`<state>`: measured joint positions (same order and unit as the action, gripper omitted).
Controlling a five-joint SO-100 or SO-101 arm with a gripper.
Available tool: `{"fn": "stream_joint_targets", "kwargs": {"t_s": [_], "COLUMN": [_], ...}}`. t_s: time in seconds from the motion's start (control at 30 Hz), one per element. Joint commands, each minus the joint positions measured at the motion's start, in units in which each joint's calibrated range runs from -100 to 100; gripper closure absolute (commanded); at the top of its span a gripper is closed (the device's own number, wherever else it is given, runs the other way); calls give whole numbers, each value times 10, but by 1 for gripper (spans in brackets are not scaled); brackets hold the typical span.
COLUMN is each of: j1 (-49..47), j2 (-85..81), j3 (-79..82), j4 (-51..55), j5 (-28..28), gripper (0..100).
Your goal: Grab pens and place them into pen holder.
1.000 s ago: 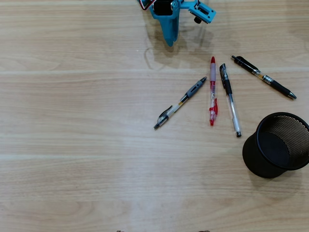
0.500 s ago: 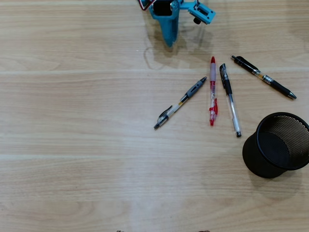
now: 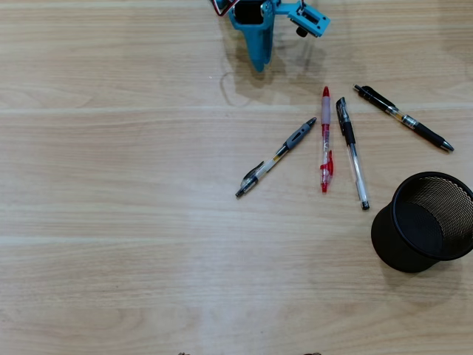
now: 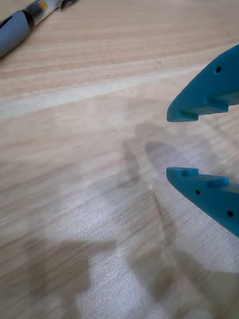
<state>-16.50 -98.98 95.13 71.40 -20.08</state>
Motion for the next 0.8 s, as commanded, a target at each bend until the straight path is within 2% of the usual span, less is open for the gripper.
{"fn": "stream_joint_targets", "kwargs": {"t_s": [0.0, 0.2, 0.37, 0.47, 0.57, 0.67, 0.77], "j1": [1, 3, 21, 55, 88, 96, 93], "j2": [-3, -3, 106, 272, 478, 701, 897], "j3": [0, -7, -88, -227, -418, -636, -838], "j4": [8, 14, -42, -102, -128, -81, -2], "j5": [3, 2, -47, -86, -134, -197, -284], "gripper": [89, 89, 88, 87, 80, 69, 68]}}
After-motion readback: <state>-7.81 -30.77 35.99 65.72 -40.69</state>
